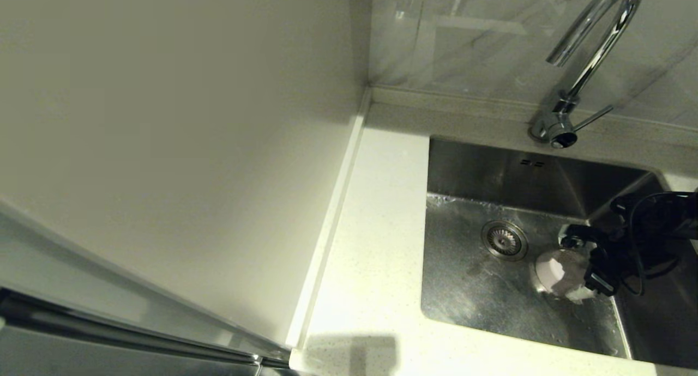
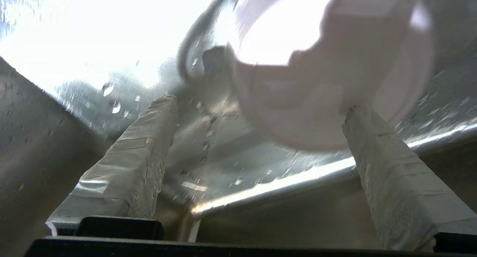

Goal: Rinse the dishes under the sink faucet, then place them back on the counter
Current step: Put a bowl back to the table from the sink

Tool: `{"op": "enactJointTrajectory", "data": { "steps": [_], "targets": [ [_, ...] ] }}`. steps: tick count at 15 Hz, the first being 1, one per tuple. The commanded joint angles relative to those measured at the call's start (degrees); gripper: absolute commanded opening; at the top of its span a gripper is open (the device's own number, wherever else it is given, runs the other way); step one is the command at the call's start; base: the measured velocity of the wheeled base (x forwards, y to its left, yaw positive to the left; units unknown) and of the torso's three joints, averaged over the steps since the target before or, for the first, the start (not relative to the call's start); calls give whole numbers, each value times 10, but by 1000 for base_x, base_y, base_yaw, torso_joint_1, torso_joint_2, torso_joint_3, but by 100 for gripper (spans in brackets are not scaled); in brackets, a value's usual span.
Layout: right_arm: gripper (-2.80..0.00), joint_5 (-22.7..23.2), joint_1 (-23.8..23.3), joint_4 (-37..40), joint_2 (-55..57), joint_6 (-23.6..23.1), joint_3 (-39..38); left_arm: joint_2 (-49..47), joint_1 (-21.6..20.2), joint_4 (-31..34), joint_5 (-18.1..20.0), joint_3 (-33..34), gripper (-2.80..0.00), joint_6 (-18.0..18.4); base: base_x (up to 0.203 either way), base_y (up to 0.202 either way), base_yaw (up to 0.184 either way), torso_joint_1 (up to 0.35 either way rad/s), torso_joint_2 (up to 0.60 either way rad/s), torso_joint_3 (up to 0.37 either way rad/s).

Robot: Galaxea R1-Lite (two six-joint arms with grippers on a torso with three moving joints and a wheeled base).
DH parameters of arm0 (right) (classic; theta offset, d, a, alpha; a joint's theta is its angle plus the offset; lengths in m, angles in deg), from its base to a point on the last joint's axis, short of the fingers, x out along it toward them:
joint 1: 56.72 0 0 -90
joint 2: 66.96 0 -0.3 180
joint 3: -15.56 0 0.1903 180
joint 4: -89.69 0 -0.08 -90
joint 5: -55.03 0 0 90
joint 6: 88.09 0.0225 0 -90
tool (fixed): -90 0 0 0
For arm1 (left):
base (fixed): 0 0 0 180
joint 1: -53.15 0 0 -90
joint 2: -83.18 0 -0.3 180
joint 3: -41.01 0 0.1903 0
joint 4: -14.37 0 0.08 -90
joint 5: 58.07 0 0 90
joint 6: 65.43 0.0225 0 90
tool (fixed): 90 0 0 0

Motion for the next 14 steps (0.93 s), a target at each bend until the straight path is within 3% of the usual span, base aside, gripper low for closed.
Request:
{"op": "enactJointTrajectory", "data": {
  "steps": [1,10,14],
  "targets": [
    [0,2,2,-1,5,-4,13,0,0,0,0,2,-280,0,0,0,0,0,0,0],
    [0,4,23,-8,44,0,43,0,0,0,0,2,-280,0,0,0,0,0,0,0],
    [0,1,37,-54,71,35,74,0,0,0,0,2,-280,0,0,0,0,0,0,0]
  ]
}}
